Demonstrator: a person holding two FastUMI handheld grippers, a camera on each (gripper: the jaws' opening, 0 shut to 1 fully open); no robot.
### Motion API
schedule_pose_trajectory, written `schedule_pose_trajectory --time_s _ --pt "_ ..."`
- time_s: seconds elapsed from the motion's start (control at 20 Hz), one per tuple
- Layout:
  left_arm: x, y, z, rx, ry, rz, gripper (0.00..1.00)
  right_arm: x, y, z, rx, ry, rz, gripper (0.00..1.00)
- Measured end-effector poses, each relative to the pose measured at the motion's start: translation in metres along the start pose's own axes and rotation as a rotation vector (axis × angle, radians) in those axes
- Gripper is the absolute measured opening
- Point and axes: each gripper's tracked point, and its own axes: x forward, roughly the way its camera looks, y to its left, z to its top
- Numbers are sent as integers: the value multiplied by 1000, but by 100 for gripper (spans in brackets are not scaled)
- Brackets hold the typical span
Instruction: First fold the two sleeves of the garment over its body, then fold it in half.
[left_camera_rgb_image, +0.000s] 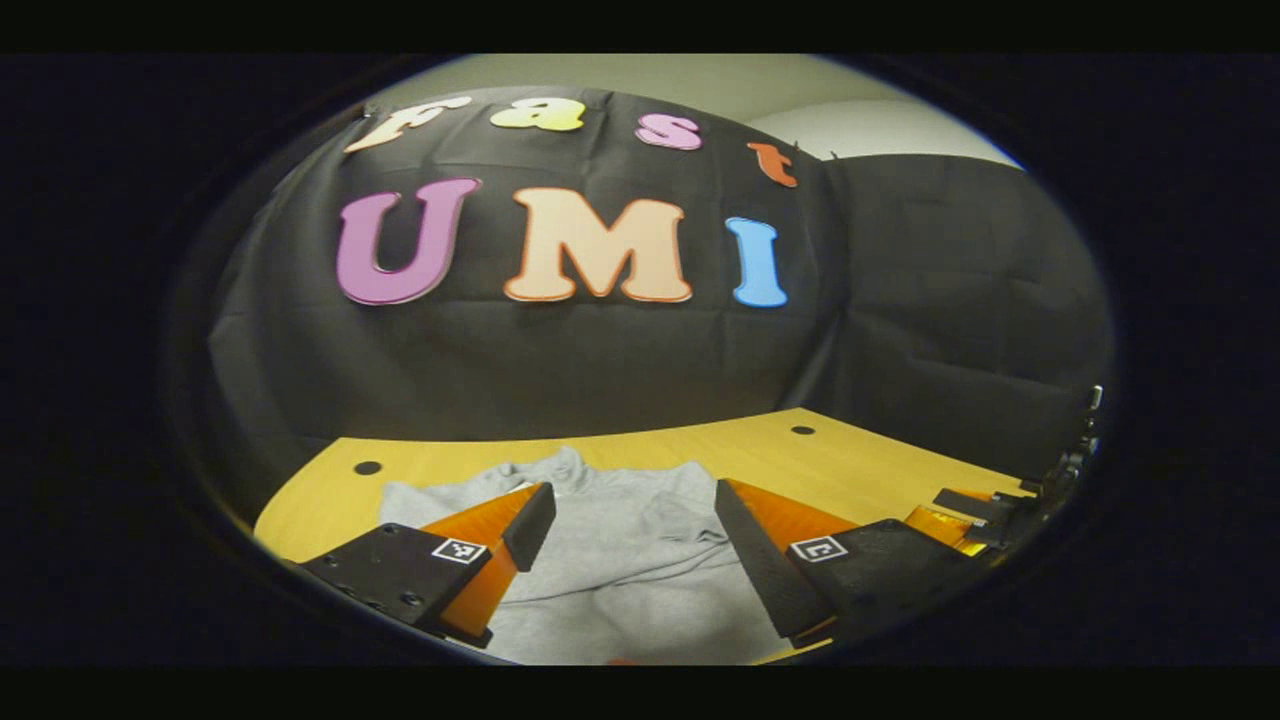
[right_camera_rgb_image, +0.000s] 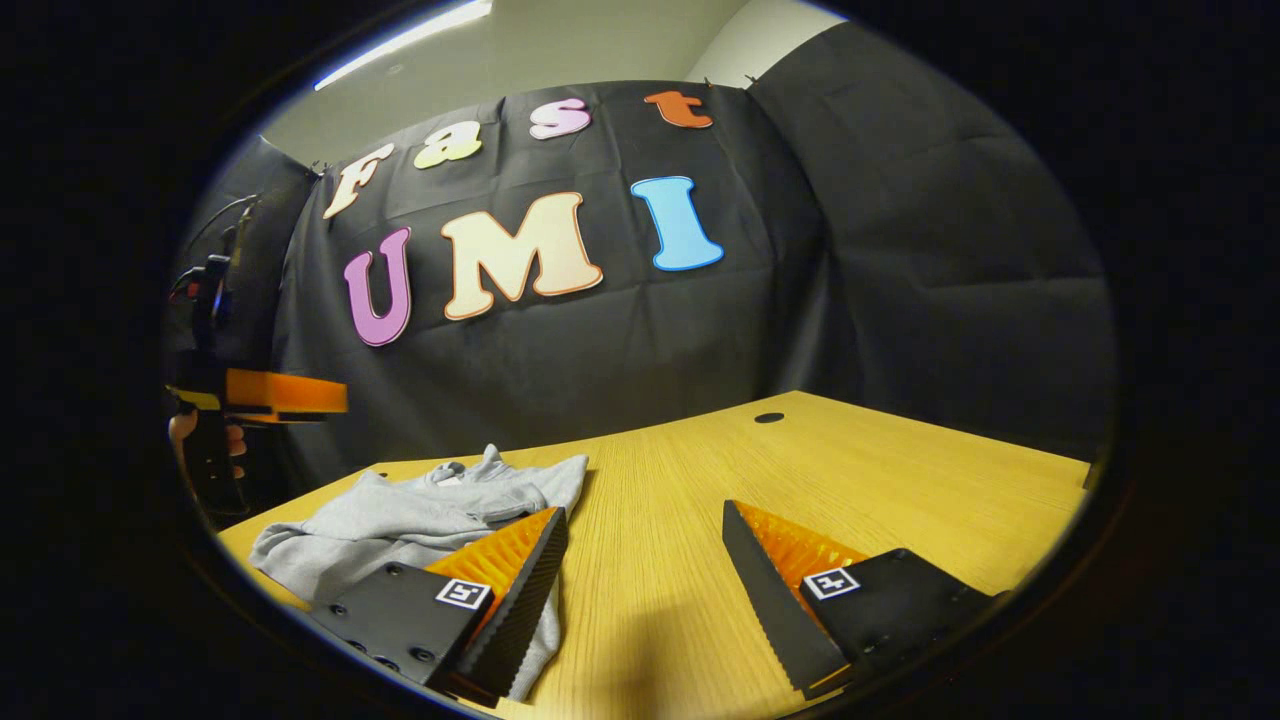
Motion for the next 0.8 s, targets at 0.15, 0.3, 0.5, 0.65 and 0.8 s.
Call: schedule_pose_trajectory --time_s 0.15,0.3,0.5,0.65,0.8 --pt "-33 28 -17 -29 15 61 94 -9 7 -3 -13 18 3 97" --pt "-67 50 -48 -28 72 108 94 -20 27 -1 -23 32 35 97" --pt "-103 62 -96 -62 179 143 95 -29 51 -24 -31 122 69 97" --pt "-119 69 -125 -72 248 168 95 -37 65 -46 -46 204 87 97" --pt "-135 70 -151 -93 317 179 95 -44 83 -60 -58 268 123 97"
